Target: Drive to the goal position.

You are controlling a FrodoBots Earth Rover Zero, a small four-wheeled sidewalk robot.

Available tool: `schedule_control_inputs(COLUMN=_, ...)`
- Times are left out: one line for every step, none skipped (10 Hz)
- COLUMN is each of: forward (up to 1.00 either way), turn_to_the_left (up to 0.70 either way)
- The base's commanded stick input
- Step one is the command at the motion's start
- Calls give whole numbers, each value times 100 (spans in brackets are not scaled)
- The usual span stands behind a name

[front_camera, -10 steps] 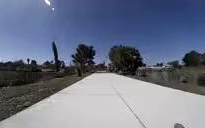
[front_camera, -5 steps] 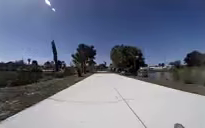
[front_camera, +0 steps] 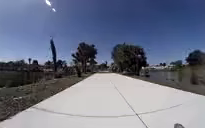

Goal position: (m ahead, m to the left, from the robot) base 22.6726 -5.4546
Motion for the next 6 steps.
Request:
schedule_control_inputs(forward=100, turn_to_the_left=0)
schedule_control_inputs(forward=100, turn_to_the_left=0)
schedule_control_inputs(forward=100, turn_to_the_left=0)
schedule_control_inputs(forward=100, turn_to_the_left=0)
schedule_control_inputs(forward=100, turn_to_the_left=-6)
schedule_control_inputs(forward=100, turn_to_the_left=-13)
